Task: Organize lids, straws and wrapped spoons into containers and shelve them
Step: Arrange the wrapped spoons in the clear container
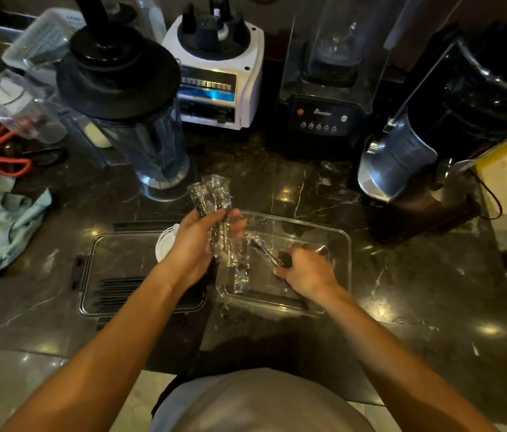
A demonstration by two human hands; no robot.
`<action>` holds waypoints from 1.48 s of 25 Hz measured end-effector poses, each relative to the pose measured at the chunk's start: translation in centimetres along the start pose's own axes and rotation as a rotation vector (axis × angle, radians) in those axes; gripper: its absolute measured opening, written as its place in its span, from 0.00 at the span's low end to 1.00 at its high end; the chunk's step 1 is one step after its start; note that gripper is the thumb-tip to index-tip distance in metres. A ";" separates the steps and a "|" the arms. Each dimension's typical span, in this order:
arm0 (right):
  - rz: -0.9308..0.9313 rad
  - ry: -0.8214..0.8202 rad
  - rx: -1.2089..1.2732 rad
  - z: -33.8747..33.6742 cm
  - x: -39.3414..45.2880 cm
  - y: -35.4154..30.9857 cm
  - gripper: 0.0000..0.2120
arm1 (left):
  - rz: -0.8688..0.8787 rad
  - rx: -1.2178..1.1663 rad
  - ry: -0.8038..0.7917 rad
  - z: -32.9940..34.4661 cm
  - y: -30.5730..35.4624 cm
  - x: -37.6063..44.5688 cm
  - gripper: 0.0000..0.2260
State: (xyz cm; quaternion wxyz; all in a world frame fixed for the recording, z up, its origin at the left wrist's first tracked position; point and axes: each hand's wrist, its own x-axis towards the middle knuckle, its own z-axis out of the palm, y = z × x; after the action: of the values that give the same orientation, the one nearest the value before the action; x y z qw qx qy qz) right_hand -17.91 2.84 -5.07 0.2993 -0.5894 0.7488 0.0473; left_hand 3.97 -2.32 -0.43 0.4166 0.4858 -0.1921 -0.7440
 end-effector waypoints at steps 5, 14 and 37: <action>0.002 -0.020 -0.102 1.7 1.1 -0.7 0.04 | 0.035 -0.033 0.097 -3.7 0.8 -1.0 0.14; -0.272 -0.072 -0.044 0.4 0.7 -3.0 0.08 | 0.017 -0.026 0.121 -6.0 -0.1 -3.0 0.17; -0.097 -0.047 0.329 -1.5 -0.7 -1.2 0.03 | -0.016 0.065 -0.016 -3.5 -1.9 -2.5 0.09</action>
State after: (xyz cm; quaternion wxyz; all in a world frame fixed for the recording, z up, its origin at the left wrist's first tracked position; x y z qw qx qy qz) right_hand -17.32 2.46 -3.14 0.4112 -0.5667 0.7099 -0.0769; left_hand 6.69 1.21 -1.91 0.3929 0.4947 -0.2156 -0.7446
